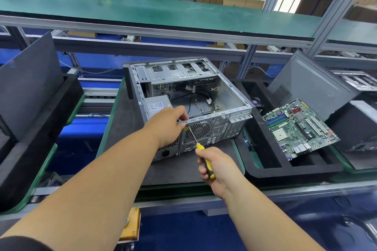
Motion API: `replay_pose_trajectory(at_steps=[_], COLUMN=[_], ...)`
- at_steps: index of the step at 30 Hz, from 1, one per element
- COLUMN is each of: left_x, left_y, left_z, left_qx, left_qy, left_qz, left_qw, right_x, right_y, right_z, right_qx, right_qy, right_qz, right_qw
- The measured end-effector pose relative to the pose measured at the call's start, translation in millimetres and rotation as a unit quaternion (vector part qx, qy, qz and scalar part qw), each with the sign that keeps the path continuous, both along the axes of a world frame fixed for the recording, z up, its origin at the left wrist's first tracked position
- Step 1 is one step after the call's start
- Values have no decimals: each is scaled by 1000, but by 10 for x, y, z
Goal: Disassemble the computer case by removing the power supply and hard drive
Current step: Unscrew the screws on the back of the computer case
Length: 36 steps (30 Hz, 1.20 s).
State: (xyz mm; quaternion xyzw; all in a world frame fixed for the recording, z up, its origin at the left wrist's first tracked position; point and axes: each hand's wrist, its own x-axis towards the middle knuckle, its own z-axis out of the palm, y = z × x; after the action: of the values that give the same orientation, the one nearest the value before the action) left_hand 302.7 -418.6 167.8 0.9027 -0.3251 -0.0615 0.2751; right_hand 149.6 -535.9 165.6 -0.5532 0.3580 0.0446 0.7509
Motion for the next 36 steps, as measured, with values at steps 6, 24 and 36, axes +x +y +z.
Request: replay_pose_trajectory(at_steps=[6,24,36], left_x=[7,-11,-11], left_y=[0,-4,6], left_z=[12,18,21], left_qx=[7,6,6], left_qy=[-2,8,1], left_qz=[4,6,4], left_qw=[1000,1000,1000], right_x=[14,-20,6], right_y=[-24,-14,-2], right_z=[38,-86,7], right_qx=[124,-76,-27], right_qy=[18,-9,54], right_qz=[-10,52,14], right_qw=[992,996,998])
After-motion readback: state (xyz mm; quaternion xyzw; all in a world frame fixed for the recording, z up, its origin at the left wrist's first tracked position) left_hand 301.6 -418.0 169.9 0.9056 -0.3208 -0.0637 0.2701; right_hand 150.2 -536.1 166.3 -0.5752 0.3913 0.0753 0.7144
